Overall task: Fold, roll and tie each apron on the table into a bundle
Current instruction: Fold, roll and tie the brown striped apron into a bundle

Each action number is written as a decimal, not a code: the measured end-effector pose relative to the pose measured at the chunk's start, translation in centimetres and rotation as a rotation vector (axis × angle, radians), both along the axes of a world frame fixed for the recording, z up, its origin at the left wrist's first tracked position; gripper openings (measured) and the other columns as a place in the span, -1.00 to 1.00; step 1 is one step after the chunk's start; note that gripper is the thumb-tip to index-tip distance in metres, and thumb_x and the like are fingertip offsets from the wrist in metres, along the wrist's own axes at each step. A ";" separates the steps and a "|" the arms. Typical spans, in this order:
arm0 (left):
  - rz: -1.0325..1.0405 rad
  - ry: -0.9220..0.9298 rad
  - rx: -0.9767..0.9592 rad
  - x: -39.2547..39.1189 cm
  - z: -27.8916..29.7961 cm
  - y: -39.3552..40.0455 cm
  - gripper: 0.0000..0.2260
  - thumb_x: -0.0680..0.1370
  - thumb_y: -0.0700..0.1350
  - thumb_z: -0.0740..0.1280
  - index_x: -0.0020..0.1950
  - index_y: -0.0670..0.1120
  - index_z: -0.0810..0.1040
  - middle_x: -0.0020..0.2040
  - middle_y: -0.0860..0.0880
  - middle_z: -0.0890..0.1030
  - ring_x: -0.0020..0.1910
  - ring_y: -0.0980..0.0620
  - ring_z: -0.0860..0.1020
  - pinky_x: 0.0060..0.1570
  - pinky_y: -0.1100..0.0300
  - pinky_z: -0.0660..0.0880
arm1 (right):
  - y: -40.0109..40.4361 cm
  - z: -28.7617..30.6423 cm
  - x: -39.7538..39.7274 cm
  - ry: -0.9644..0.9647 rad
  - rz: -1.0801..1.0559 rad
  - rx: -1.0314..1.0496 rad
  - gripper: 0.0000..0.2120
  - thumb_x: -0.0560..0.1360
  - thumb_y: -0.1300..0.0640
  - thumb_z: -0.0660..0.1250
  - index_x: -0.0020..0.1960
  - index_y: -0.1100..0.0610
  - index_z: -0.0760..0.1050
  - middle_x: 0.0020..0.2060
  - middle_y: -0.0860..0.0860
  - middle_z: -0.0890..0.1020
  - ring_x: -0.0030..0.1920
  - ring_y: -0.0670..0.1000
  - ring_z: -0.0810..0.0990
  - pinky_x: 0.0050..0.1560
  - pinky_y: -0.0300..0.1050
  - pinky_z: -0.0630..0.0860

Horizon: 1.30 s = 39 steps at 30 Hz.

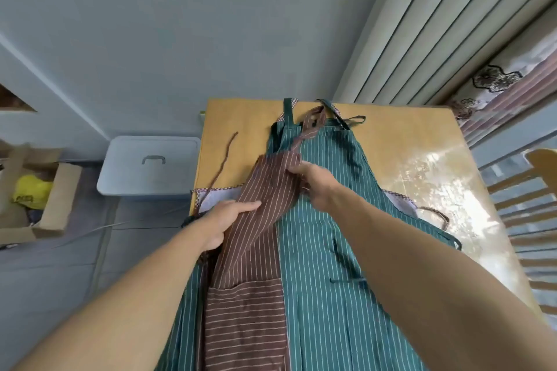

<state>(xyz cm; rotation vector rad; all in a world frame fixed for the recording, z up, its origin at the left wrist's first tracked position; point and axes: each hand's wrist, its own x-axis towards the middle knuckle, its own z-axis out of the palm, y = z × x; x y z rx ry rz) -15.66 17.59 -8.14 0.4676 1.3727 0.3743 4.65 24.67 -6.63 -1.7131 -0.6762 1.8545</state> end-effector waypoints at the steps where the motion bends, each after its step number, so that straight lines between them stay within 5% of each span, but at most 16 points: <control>1: 0.077 0.000 0.034 -0.2 -0.1 0.3 -0.81 0.55 -0.05 0.46 0.12 -0.06 0.58 0.08 -0.10 0.67 0.04 -0.09 0.61 -0.06 0.03 0.48 | 0.7 0.3 -0.4 0.014 0.049 0.050 -0.82 0.61 0.28 0.26 0.13 0.16 0.60 0.00 0.04 0.69 0.01 0.01 0.61 0.01 -0.12 0.46; 6: 0.312 0.031 0.126 -1.9 -1.5 2.4 -0.74 0.51 -0.13 0.50 0.14 -0.11 0.54 0.11 -0.13 0.66 0.07 -0.12 0.61 0.01 -0.04 0.52 | 3.9 0.1 -3.2 0.016 0.141 0.181 -0.75 0.62 0.29 0.30 0.27 0.13 0.56 0.16 0.04 0.67 0.16 0.02 0.62 0.29 -0.01 0.51; 10: 0.209 0.349 0.191 -3.7 -2.7 1.2 -0.42 0.53 0.16 0.44 0.45 -0.09 0.45 0.40 -0.10 0.53 0.31 -0.14 0.53 0.37 -0.16 0.42 | 3.3 -1.2 -5.3 -0.163 0.285 0.225 -0.41 0.61 0.14 0.38 0.59 0.06 0.27 0.47 0.06 0.46 0.38 0.09 0.53 0.47 0.05 0.39; 12: -0.012 0.501 0.223 -4.6 -2.5 0.2 -0.35 0.57 0.28 0.30 0.52 -0.11 0.37 0.43 -0.04 0.48 0.36 -0.10 0.49 0.37 -0.10 0.43 | 2.1 -1.8 -5.8 -0.314 0.471 0.190 -0.26 0.59 0.08 0.41 0.65 0.06 0.10 0.47 0.06 0.46 0.32 0.08 0.57 0.39 0.02 0.43; 15: -0.586 0.622 0.286 -6.3 -1.8 -0.4 -0.53 0.63 0.31 0.13 0.00 -0.11 0.47 0.03 0.02 0.55 -0.09 0.16 0.58 0.10 -0.04 0.56 | 0.6 -3.5 -5.8 -0.463 0.618 0.130 -0.25 0.53 0.06 0.49 0.59 0.10 0.20 0.26 0.11 0.63 -0.08 -0.01 0.65 0.23 0.02 0.60; 18: -1.040 0.715 0.212 -8.1 -1.5 -1.0 -0.57 0.66 0.25 0.06 -0.13 -0.05 0.44 -0.06 0.00 0.70 -0.08 0.11 0.66 0.16 0.00 0.54 | -0.6 -5.0 -5.1 -0.548 0.711 0.127 -0.31 0.50 0.07 0.52 0.54 0.12 0.31 0.21 0.09 0.64 0.01 0.02 0.66 0.16 -0.01 0.63; 21: -1.278 0.907 0.220 -10.2 -1.0 -1.9 -0.58 0.65 0.15 0.05 -0.14 -0.06 0.55 -0.20 0.03 0.68 -0.20 0.11 0.59 0.05 0.06 0.52 | -1.7 -5.3 -5.1 -0.651 0.710 0.180 -0.39 0.55 0.07 0.47 0.53 0.11 0.33 0.04 0.05 0.66 -0.10 0.00 0.66 0.05 -0.04 0.64; 24: -1.204 1.084 0.254 -13.4 -0.5 -2.6 -0.72 0.67 0.04 0.06 -0.05 -0.02 0.50 -0.07 0.00 0.60 -0.14 0.07 0.53 -0.09 0.11 0.44 | -2.5 -5.8 -5.1 -0.674 0.642 0.182 -0.44 0.59 0.01 0.42 0.51 0.11 0.35 0.15 0.08 0.65 -0.03 0.04 0.66 0.07 -0.02 0.63; 27: -0.950 1.176 0.180 -18.4 -1.3 -4.2 -0.74 0.65 0.00 0.07 0.07 0.01 0.55 0.10 -0.05 0.57 0.20 -0.08 0.50 0.13 0.02 0.47 | -3.4 -5.8 -5.0 -0.649 0.523 0.170 -0.46 0.58 -0.09 0.40 0.47 0.12 0.40 0.18 0.06 0.64 0.05 0.05 0.66 0.07 0.00 0.63; 29: -0.743 1.194 0.209 -20.5 -2.2 -5.4 -0.71 0.64 0.04 0.09 0.14 0.03 0.58 0.24 -0.07 0.54 0.40 -0.12 0.38 0.31 -0.08 0.40 | -4.0 -5.9 -4.8 -0.640 0.511 0.155 -0.48 0.60 -0.12 0.37 0.43 0.16 0.43 0.03 0.02 0.64 -0.09 0.00 0.64 -0.15 -0.10 0.58; 31: -0.660 1.211 0.301 -20.4 -2.5 -6.6 -0.63 0.66 0.09 0.16 0.41 0.01 0.47 0.49 -0.07 0.40 0.55 -0.08 0.22 0.47 -0.09 0.27 | -4.8 -6.0 -4.8 -0.644 0.494 0.128 -0.49 0.60 -0.11 0.37 0.43 0.16 0.43 -0.02 0.02 0.63 -0.21 -0.05 0.59 -0.29 -0.18 0.48; 35: -0.699 1.094 0.688 -13.5 -2.3 -9.4 -0.44 0.64 0.07 0.23 0.61 0.00 0.18 0.64 -0.01 0.10 0.63 -0.02 -0.02 0.59 -0.08 -0.01 | -7.7 -6.0 -4.2 -0.724 0.304 0.145 -0.30 0.58 -0.10 0.38 0.59 0.05 0.15 0.17 0.09 0.59 -0.03 0.06 0.59 -0.06 -0.09 0.51; 39: -0.788 0.889 0.940 -3.8 -2.1 -12.9 -0.43 0.66 0.01 0.22 0.63 0.09 0.07 0.65 0.07 -0.11 0.62 0.05 -0.21 0.58 -0.04 -0.24 | -15.7 -4.4 -4.2 -0.800 0.335 0.135 -0.39 0.59 -0.18 0.32 0.52 0.02 0.21 0.27 0.07 0.59 0.05 0.08 0.68 0.09 0.09 0.63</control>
